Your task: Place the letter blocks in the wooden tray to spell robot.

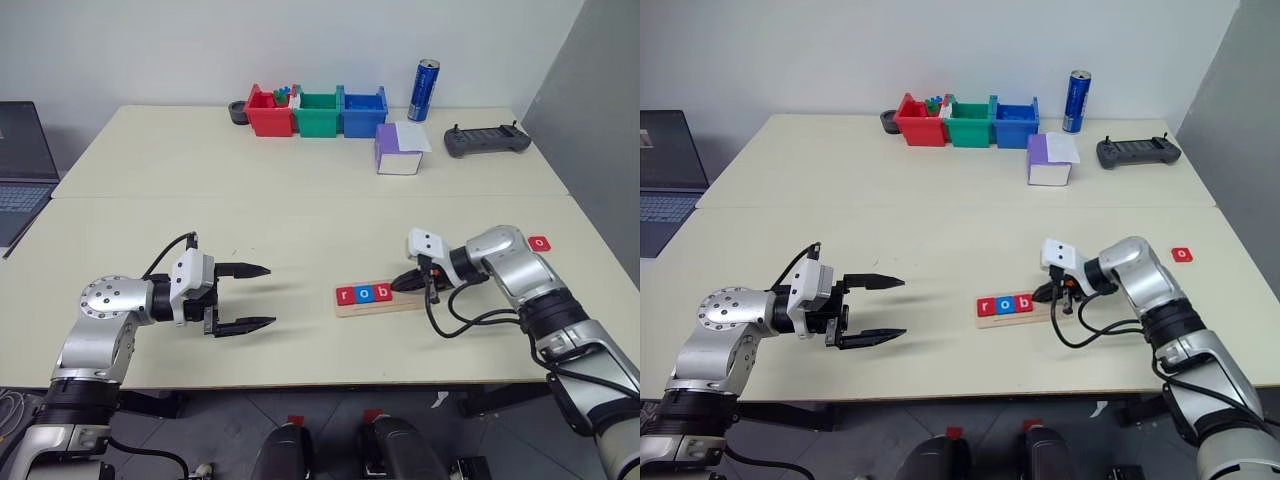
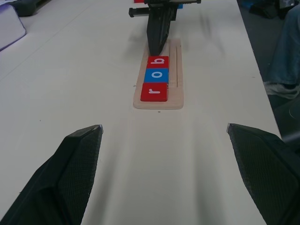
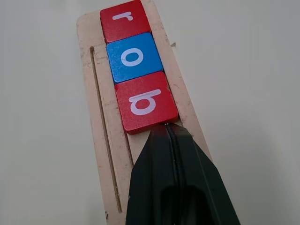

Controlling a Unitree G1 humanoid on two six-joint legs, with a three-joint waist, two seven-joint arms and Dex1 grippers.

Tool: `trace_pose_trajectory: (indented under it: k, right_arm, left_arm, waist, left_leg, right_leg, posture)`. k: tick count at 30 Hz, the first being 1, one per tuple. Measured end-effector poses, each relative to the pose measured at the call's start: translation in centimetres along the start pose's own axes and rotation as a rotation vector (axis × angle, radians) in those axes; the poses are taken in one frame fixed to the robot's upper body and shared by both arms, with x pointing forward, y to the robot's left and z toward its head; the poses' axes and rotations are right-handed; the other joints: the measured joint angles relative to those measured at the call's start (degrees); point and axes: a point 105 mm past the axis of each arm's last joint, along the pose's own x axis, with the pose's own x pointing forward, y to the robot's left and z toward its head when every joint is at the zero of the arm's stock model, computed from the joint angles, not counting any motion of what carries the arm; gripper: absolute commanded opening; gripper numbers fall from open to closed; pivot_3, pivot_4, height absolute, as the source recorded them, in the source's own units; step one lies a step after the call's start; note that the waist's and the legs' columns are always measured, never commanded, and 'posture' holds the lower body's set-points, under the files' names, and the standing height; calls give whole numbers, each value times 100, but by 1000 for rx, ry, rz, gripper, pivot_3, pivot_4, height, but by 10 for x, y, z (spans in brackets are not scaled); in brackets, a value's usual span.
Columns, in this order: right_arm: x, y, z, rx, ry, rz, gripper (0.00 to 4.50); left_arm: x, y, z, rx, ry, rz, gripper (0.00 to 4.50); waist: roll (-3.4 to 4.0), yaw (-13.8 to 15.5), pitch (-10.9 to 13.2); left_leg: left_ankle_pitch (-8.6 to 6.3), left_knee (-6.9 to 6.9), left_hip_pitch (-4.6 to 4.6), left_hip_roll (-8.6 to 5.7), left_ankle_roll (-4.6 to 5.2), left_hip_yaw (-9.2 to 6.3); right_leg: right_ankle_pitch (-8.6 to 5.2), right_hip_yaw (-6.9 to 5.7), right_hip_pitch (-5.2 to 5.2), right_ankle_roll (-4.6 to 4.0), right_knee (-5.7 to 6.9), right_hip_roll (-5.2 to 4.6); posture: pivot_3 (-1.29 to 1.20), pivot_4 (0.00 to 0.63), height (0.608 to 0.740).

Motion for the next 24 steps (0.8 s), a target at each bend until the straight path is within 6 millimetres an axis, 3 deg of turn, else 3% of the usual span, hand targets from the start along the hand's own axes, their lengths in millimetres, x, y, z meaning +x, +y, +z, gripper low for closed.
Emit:
trace_pose_trajectory:
  k: [9, 17, 20, 24]
  right_arm:
    - [-18, -3, -17, 9, 82, -46, 21]
    - [-22, -1, -20, 58, 45, -70, 21]
    - [-38, 3, -12, 76, -16, -69, 21]
    - [-84, 13, 3, 50, -81, -105, 21]
  left_arm:
    - [-2, 0, -3, -2, 1, -10, 4500]
    - [0, 7, 3, 18, -13, -11, 4500]
    - [1, 6, 2, 14, -12, -25, 4500]
    - [1, 5, 2, 13, -10, -30, 4500]
  waist:
    - [0, 10, 0]
    - [0, 11, 0]
    - [2, 15, 1]
    - [3, 35, 2]
  left_leg:
    - [0, 0, 0, 0, 0, 0]
    - [0, 2, 0, -1, 0, 1]
    - [0, 0, -4, -2, 0, 0]
    - [-1, -1, -3, -1, 1, -3]
  right_leg:
    - [0, -1, 0, 0, -1, 0]
    - [0, 0, 2, 0, -1, 0]
    - [0, 1, -2, 0, -2, 0]
    - [0, -2, 0, 0, -6, 0]
  posture:
    - [0, 150, 740]
    - [0, 150, 740]
    - [0, 150, 740]
    - [0, 150, 740]
